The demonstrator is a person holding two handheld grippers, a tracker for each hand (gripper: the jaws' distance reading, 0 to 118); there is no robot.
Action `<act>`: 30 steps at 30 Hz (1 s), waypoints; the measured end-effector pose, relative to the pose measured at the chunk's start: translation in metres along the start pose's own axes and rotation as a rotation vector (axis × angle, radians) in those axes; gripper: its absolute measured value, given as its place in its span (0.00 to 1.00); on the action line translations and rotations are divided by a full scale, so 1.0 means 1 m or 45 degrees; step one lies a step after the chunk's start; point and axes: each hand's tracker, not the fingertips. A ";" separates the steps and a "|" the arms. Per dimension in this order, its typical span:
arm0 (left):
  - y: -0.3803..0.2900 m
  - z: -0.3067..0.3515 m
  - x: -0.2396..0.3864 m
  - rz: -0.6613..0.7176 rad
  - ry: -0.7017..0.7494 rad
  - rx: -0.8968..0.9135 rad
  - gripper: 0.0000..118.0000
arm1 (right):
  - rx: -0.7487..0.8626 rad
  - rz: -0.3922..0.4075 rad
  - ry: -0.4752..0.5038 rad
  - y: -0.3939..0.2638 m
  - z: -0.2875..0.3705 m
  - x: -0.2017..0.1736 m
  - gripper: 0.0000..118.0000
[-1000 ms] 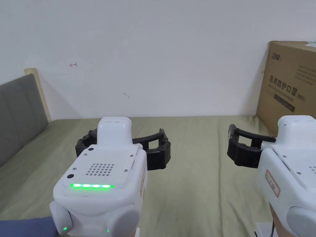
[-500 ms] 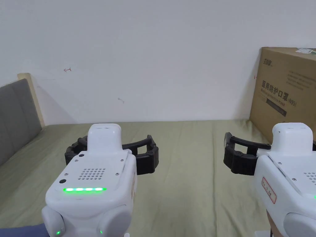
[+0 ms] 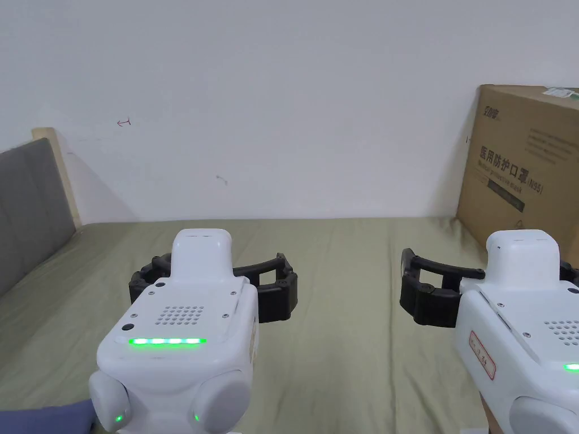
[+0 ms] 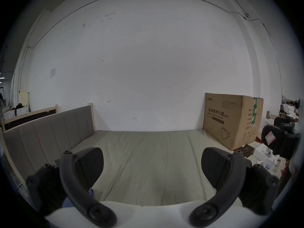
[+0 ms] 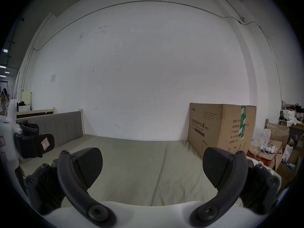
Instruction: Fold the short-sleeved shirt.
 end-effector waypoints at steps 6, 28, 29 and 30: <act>0.000 0.000 0.000 0.013 -0.023 0.005 1.00 | -0.008 0.013 -0.002 0.001 0.000 -0.001 1.00; 0.001 -0.001 -0.002 0.047 -0.044 -0.003 1.00 | -0.032 0.011 -0.020 0.000 -0.003 -0.005 1.00; 0.001 -0.001 -0.002 0.048 -0.044 -0.003 1.00 | -0.032 0.012 -0.020 0.000 -0.003 -0.005 1.00; 0.001 0.000 -0.003 0.050 -0.042 -0.001 1.00 | -0.032 0.014 -0.018 0.001 -0.003 -0.006 1.00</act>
